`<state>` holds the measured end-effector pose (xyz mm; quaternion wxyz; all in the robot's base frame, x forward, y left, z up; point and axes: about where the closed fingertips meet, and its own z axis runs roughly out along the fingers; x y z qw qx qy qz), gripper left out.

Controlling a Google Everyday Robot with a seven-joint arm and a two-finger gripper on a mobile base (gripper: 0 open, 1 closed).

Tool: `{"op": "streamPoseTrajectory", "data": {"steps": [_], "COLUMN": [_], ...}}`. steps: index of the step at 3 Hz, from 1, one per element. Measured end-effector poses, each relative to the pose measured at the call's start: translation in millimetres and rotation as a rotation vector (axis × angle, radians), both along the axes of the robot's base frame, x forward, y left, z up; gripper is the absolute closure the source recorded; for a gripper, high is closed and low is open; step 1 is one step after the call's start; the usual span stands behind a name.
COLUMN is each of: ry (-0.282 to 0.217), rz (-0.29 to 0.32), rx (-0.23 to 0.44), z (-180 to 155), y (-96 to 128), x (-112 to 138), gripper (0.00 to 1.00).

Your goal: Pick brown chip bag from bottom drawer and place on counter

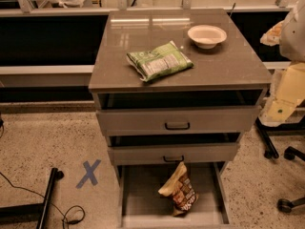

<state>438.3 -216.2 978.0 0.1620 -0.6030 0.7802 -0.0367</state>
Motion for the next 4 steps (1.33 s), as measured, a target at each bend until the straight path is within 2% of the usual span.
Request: {"op": "streamPoseTrajectory", "data": {"steps": [1, 2, 3, 4], "ry": [0.000, 0.021, 0.052, 0.090], "rz": [0.000, -0.004, -0.002, -0.050], "rx": [0.000, 0.028, 0.132, 0.269], "z": [0, -27, -84, -155], "y": [0, 0, 13, 28], "x": [0, 3, -7, -27], "gripper": [0.00, 0.00, 0.00, 0.00]}}
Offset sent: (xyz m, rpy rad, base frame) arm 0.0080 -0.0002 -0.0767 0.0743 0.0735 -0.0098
